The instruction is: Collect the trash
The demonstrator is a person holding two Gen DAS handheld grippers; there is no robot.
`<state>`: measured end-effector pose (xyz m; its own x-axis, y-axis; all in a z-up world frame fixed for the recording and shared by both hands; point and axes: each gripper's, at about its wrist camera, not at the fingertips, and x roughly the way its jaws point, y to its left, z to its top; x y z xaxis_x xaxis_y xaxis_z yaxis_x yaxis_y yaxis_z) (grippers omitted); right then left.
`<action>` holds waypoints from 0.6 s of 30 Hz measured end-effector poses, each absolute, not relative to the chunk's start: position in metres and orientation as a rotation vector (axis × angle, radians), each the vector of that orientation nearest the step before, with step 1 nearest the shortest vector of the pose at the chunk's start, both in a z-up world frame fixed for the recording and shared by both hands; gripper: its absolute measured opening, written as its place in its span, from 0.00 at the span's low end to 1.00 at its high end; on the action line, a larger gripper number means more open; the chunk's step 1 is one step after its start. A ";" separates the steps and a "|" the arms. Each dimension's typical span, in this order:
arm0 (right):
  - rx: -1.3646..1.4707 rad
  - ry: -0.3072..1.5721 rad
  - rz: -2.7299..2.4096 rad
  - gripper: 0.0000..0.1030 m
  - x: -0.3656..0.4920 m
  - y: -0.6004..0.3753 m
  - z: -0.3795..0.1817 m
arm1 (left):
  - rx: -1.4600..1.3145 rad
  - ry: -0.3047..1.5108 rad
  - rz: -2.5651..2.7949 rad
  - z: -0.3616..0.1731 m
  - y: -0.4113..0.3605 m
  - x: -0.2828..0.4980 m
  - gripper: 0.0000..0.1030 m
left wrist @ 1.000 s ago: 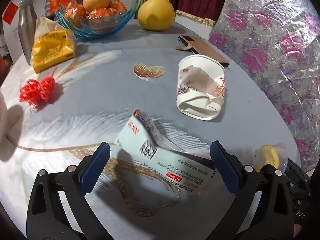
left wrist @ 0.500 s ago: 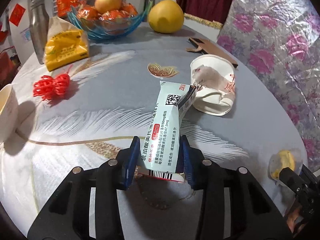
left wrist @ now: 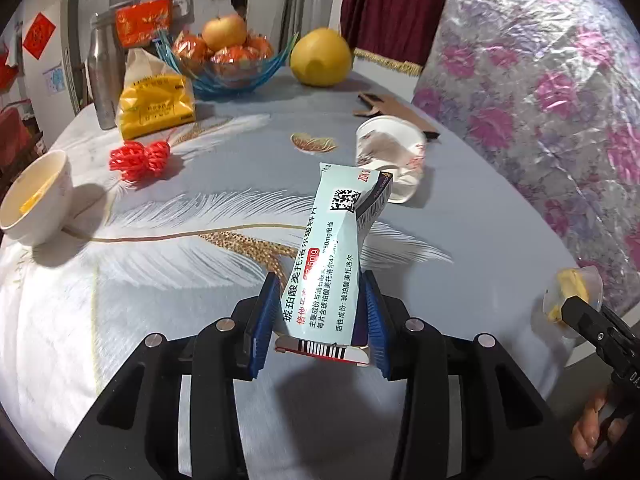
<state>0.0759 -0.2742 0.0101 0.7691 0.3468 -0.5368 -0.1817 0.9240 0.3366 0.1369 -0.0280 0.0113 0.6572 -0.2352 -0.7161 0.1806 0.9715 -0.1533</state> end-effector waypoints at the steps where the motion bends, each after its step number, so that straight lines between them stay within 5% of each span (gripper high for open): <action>1: 0.270 0.624 0.291 0.55 0.070 -0.274 0.013 | -0.070 0.811 -0.238 0.015 -0.029 0.131 0.41; 14: 0.266 0.572 0.282 0.55 0.002 -0.288 0.023 | -0.024 0.753 -0.270 0.018 -0.046 0.074 0.43; 17: 0.277 0.583 0.283 0.55 -0.002 -0.293 0.018 | 0.003 0.753 -0.255 0.005 -0.050 0.072 0.55; 18: 0.279 0.585 0.284 0.55 -0.002 -0.294 0.017 | 0.027 0.728 -0.223 0.004 -0.051 0.072 0.67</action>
